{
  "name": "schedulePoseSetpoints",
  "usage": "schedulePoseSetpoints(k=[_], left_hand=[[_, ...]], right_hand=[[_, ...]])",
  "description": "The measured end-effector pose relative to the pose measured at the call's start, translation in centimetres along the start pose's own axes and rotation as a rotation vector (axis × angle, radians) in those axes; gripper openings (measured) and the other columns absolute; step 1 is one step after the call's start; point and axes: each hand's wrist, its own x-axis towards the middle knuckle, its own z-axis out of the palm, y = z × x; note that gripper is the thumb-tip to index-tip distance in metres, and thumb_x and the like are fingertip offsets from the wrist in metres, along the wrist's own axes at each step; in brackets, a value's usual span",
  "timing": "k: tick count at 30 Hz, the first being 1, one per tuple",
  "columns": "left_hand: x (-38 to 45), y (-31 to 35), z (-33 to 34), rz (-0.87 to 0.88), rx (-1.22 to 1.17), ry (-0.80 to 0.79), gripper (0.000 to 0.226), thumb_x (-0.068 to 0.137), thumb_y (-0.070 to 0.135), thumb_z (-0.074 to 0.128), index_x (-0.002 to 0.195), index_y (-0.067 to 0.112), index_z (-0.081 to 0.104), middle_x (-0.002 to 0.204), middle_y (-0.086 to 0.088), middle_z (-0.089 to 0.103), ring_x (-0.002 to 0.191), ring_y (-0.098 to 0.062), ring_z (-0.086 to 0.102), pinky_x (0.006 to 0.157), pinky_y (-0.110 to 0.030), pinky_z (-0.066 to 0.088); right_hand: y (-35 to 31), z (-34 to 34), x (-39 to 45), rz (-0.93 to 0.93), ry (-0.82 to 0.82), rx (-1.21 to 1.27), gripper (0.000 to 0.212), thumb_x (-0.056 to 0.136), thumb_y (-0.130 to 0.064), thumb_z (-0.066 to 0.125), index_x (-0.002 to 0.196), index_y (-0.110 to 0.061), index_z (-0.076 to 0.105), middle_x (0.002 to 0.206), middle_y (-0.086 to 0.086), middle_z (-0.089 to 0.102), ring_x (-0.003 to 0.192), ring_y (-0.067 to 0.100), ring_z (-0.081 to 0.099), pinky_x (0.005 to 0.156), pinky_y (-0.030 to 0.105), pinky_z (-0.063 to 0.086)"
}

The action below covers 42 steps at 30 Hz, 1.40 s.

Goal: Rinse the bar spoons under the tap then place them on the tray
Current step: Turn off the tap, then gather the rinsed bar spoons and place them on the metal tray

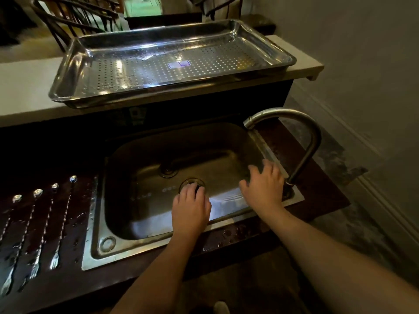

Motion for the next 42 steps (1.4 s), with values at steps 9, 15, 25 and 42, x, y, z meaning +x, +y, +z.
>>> schedulePoseSetpoints(k=[9,15,25,42], left_hand=[[1.8,-7.5,-6.1,-0.094,0.148,0.132,0.034,0.087,0.031,0.058,0.115,0.013,0.064,0.126,-0.009,0.063,0.118,-0.029,0.057,0.086,-0.041,0.05],[0.4,-15.0,-9.5,-0.223,0.19,0.191,0.035,0.085,0.029,0.063,0.114,0.01,0.066,0.124,-0.013,0.064,0.116,-0.032,0.059,0.086,-0.043,0.05],[-2.8,-29.4,-13.6,-0.394,0.206,0.17,0.036,0.087,0.03,0.059,0.116,0.01,0.064,0.123,-0.013,0.063,0.116,-0.032,0.057,0.086,-0.044,0.049],[-7.6,-41.8,-14.9,-1.009,-0.183,-0.296,0.055,0.091,0.047,0.047,0.129,0.007,0.045,0.13,-0.017,0.048,0.118,-0.034,0.046,0.089,-0.045,0.044]], right_hand=[[-8.0,0.4,0.1,-0.209,0.018,0.05,0.051,0.087,-0.041,0.051,0.132,-0.016,0.052,0.145,0.016,0.04,0.136,0.034,0.03,0.107,0.048,0.029],[-15.6,0.6,-0.5,-0.314,0.017,0.062,0.05,0.087,-0.041,0.053,0.131,-0.017,0.054,0.143,0.014,0.043,0.134,0.033,0.032,0.107,0.046,0.029],[-30.3,2.3,-3.5,-0.42,-0.061,0.067,0.053,0.088,-0.042,0.05,0.136,-0.02,0.048,0.146,0.012,0.04,0.137,0.031,0.028,0.11,0.046,0.026],[-43.5,7.3,-8.8,-0.218,-0.401,0.323,0.056,0.09,-0.039,0.052,0.14,-0.015,0.044,0.135,0.014,0.047,0.119,0.032,0.049,0.089,0.04,0.049]])
